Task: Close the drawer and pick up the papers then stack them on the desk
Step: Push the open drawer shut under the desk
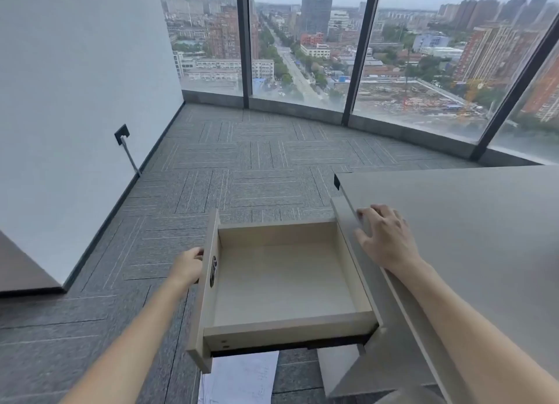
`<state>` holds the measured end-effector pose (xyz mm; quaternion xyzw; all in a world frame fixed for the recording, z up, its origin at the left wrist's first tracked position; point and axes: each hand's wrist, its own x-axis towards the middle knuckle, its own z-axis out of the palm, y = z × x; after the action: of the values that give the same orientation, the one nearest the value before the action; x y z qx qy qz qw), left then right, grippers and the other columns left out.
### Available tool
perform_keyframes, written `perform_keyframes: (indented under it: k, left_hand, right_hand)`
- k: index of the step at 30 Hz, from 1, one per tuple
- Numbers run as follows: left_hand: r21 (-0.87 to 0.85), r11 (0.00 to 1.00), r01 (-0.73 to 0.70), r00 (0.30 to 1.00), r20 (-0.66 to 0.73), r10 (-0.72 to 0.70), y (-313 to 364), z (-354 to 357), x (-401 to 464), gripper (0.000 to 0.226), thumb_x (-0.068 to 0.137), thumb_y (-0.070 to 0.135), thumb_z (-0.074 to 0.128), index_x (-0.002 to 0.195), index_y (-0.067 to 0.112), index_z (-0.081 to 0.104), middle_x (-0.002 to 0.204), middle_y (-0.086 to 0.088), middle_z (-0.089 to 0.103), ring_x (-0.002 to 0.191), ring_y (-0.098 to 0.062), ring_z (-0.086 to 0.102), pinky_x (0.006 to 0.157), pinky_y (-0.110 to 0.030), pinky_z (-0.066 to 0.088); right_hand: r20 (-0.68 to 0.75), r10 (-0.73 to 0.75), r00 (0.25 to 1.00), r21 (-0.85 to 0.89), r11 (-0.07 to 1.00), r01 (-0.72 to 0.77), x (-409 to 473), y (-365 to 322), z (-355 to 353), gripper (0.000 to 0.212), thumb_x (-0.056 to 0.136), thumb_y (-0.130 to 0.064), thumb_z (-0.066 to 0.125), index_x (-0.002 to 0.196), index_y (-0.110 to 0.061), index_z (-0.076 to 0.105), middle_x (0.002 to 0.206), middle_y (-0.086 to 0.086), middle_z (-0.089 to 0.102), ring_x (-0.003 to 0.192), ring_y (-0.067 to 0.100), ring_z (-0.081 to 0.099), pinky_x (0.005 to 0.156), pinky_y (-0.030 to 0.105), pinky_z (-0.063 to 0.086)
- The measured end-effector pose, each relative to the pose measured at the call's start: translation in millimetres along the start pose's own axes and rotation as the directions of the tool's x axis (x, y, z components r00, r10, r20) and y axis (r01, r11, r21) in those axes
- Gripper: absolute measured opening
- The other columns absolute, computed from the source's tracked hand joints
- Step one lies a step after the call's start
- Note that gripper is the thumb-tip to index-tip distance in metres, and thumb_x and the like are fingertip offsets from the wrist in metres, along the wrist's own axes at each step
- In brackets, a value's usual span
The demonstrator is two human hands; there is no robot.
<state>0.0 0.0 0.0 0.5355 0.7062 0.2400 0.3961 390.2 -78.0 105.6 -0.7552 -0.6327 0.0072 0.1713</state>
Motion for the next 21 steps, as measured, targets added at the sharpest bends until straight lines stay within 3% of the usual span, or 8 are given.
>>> perform_keyframes:
  k: [3,10,14,17,21]
  left_hand:
    - [-0.158,0.987,0.009,1.000,0.019,-0.007,-3.9,-1.0,1.6,0.026,0.093,0.003,0.047,0.107,0.007,0.069,0.097,-0.019,0.073,0.081,-0.034,0.071,0.071,-0.041,0.059]
    - [-0.172,0.985,0.032,0.999,0.030,-0.027,2.8,19.3,2.7,0.033,0.084,-0.003,0.042,0.092,0.011,0.071,0.093,-0.019,0.075,0.084,-0.036,0.072,0.076,-0.051,0.060]
    - [-0.237,0.971,0.036,0.997,0.075,-0.018,21.1,39.7,-1.9,0.037,0.083,-0.010,0.039,0.086,0.009,0.070,0.089,-0.021,0.073,0.075,-0.037,0.070,0.074,-0.052,0.060]
    - [-0.319,0.945,0.066,0.992,0.119,-0.029,35.3,60.7,-6.8,0.038,0.086,-0.013,0.036,0.091,0.006,0.069,0.086,-0.020,0.070,0.065,-0.029,0.066,0.067,-0.043,0.060]
    - [-0.381,0.919,0.101,0.986,0.163,-0.041,53.3,90.3,-12.9,0.024,0.097,-0.001,0.041,0.093,0.004,0.064,0.080,-0.016,0.068,0.060,-0.026,0.066,0.054,-0.031,0.056]
  right_hand:
    - [-0.022,0.000,1.000,-0.003,1.000,0.000,0.0,-1.3,-1.4,0.041,0.085,-0.030,0.063,0.124,-0.020,0.062,0.132,0.009,0.057,0.123,0.034,0.050,0.106,0.042,0.036]
    - [-0.024,0.010,1.000,0.007,1.000,-0.010,-1.1,-3.6,-2.9,0.039,0.084,-0.028,0.064,0.123,-0.019,0.063,0.132,0.009,0.058,0.123,0.034,0.051,0.104,0.041,0.037]
    - [-0.031,0.013,0.999,0.007,1.000,-0.013,-1.1,-4.0,-2.0,0.039,0.084,-0.028,0.064,0.122,-0.021,0.062,0.131,0.008,0.059,0.122,0.034,0.051,0.103,0.042,0.037]
    - [-0.036,0.017,0.999,0.012,1.000,-0.017,0.0,-4.4,-1.8,0.035,0.083,-0.028,0.063,0.117,-0.022,0.063,0.128,0.007,0.060,0.120,0.034,0.052,0.102,0.042,0.038]
    - [-0.030,0.015,0.999,0.016,1.000,-0.014,0.1,-4.1,-1.4,0.032,0.084,-0.028,0.063,0.114,-0.022,0.063,0.125,0.007,0.060,0.118,0.034,0.052,0.100,0.042,0.039]
